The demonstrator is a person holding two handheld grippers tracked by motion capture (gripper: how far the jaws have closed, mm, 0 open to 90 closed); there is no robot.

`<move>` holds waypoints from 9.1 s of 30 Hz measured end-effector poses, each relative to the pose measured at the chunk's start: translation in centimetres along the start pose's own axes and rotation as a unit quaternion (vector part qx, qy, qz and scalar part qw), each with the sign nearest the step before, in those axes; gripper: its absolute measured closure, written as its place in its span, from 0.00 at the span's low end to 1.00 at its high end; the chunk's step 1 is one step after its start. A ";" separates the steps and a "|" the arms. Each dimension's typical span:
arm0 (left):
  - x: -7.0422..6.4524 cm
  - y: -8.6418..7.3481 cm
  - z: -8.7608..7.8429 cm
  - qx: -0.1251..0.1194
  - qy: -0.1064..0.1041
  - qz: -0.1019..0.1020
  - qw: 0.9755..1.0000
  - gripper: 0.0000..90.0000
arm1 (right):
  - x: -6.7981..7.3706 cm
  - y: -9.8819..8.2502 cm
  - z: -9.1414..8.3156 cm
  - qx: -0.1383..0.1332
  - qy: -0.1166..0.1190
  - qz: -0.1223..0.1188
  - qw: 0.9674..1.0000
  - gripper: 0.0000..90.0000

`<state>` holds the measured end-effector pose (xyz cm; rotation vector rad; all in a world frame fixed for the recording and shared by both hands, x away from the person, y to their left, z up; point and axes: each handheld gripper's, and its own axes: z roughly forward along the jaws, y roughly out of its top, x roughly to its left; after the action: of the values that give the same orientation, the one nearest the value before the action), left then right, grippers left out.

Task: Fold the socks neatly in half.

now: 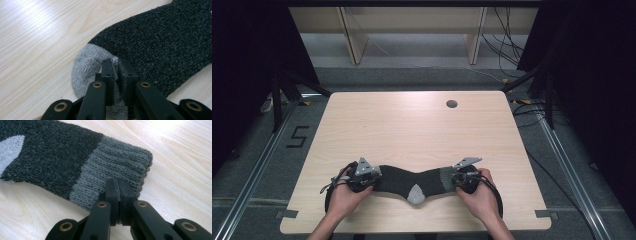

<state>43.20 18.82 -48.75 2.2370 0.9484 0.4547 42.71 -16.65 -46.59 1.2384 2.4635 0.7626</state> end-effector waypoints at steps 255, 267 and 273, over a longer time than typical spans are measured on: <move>-6.5 9.3 1.7 -0.121 -0.165 -0.173 0.964 0.76 | -1.1 1.6 1.0 -0.018 0.080 0.098 0.992 0.95; -7.4 9.7 2.9 -0.115 -0.168 -0.166 0.965 0.76 | -1.2 1.4 2.2 -0.023 0.113 0.116 0.986 0.93; -7.9 10.1 3.5 -0.103 -0.159 -0.157 0.969 0.75 | -1.4 1.5 2.3 -0.021 0.112 0.123 0.986 0.92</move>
<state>44.84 6.27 -44.79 1.8583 1.0082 0.0454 45.59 -16.31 -47.64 1.5349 2.4770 1.0657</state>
